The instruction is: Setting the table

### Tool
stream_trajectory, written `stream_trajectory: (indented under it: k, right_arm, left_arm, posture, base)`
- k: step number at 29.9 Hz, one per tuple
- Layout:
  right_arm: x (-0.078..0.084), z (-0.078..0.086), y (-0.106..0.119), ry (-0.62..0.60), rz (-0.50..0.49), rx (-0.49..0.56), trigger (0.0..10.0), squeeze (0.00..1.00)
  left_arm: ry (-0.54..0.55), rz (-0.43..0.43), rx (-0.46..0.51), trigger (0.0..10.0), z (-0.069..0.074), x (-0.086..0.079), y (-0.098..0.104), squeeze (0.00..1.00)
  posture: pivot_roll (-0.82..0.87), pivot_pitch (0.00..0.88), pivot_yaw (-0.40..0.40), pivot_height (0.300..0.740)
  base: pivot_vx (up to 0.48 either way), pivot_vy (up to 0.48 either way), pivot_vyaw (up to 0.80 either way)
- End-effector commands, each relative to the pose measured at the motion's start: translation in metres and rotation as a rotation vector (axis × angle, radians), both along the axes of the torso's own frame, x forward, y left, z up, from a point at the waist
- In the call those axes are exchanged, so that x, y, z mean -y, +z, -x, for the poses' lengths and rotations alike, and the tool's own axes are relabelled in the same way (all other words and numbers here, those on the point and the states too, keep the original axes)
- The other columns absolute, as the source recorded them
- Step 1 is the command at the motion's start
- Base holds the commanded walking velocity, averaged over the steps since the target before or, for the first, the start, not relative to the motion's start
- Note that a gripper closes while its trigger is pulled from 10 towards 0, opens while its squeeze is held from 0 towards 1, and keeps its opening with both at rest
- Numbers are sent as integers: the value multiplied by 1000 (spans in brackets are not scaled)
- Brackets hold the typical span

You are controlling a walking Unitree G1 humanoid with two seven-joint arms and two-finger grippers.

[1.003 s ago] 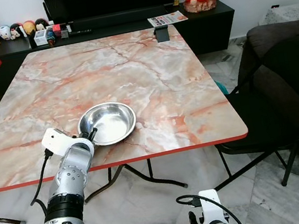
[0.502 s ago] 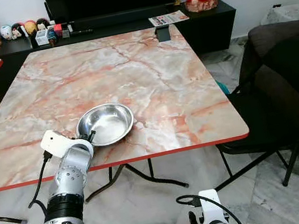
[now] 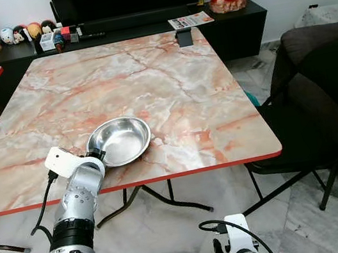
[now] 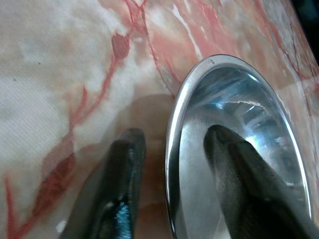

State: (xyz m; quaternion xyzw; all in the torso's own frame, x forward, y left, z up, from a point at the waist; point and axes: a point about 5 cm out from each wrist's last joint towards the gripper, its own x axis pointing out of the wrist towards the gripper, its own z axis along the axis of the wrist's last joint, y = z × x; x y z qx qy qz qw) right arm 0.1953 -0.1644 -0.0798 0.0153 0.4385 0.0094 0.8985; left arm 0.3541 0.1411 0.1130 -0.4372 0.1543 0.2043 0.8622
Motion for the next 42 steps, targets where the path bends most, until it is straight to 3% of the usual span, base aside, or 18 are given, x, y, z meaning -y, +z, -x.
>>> stream_trajectory:
  k: [1, 10, 11, 14, 17, 18, 19, 22, 23, 24, 29, 32, 34, 36, 37, 39, 40, 42]
  right_arm:
    - [-1, -3, 1, -1, -2, 7, 10000, 0]
    - [-1, -4, 2, 1, -2, 9, 10000, 0]
    - [-1, -4, 2, 2, -2, 9, 10000, 0]
    - [-2, -4, 2, 4, -2, 12, 10000, 0]
    - [-2, -4, 2, 3, -3, 13, 10000, 0]
    - [-1, -4, 2, 3, -3, 14, 10000, 0]
    - [-1, -4, 2, 3, -2, 14, 10000, 0]
    - [-1, -4, 2, 7, 0, 13, 10000, 0]
    - [-1, -4, 2, 9, 1, 13, 10000, 0]
    - [-1, -4, 2, 13, 2, 14, 10000, 0]
    - [-1, -4, 2, 15, 3, 14, 10000, 0]
    - [-1, -4, 2, 16, 3, 14, 10000, 0]
    - [-2, -4, 2, 21, 4, 14, 10000, 0]
    - [-2, -4, 2, 22, 4, 13, 10000, 0]
    - [-2, -3, 2, 23, 5, 11, 10000, 0]
    - [-2, -2, 1, 23, 6, 9, 10000, 0]
    - [-1, -2, 1, 22, 8, 7, 10000, 0]
    - [-1, -2, 1, 22, 8, 7, 10000, 0]
  left_arm:
    - [7, 47, 49, 10000, -3, 5, 11, 1000]
    - [66, 73, 129, 10000, 0, -10, 20, 1000]
    - [72, 95, 165, 10000, 1, -13, 25, 0]
    - [83, 112, 253, 10000, 2, -22, 38, 0]
    - [172, 75, 331, 10000, 10, -50, 51, 0]
    - [253, 26, 392, 10000, 17, -71, 60, 0]
    - [288, -7, 420, 10000, 21, -81, 64, 0]
    - [390, -226, 473, 10000, 33, -117, 81, 0]
    - [419, -339, 474, 10000, 38, -130, 87, 0]
    - [461, -518, 458, 10000, 47, -149, 98, 0]
    - [530, -815, 380, 10000, 68, -182, 107, 0]
    - [537, -850, 370, 10000, 71, -186, 107, 0]
    - [573, -1124, 104, 10000, 97, -218, 78, 0]
    - [569, -1295, -114, 10000, 120, -239, 52, 0]
    - [545, -1353, -246, 10000, 132, -247, 33, 0]
    - [519, -1393, -360, 10000, 143, -253, 16, 0]
    - [504, -1419, -470, 10000, 155, -258, 0, 0]
    - [498, -1431, -521, 10000, 161, -260, -7, 0]
  posture:
    - [-2, 0, 28, 731]
    - [6, 0, 24, 731]
    - [8, 0, 23, 731]
    - [10, 0, 22, 731]
    - [9, 0, 22, 731]
    - [9, 0, 22, 731]
    - [15, 0, 18, 731]
    - [20, 0, 14, 731]
    - [26, 0, 10, 731]
    - [29, 0, 8, 731]
    - [32, 0, 7, 731]
    - [32, 0, 7, 731]
    - [42, 0, 4, 731]
    - [44, 0, 4, 731]
    - [43, 0, 4, 731]
    - [42, 0, 7, 731]
    - [40, 0, 8, 731]
    - [39, 0, 9, 731]
  base:
    - [0, 0, 0]
    - [0, 0, 0]
    - [0, 0, 0]
    - [0, 0, 0]
    - [0, 0, 0]
    - [0, 0, 0]
    - [0, 0, 0]
    - [0, 0, 0]
    - [0, 0, 0]
    - [0, 0, 0]
    - [0, 0, 0]
    - [0, 0, 0]
    - [0, 0, 0]
    - [0, 0, 0]
    - [0, 0, 0]
    - [0, 0, 0]
    - [0, 0, 0]
    - [0, 0, 0]
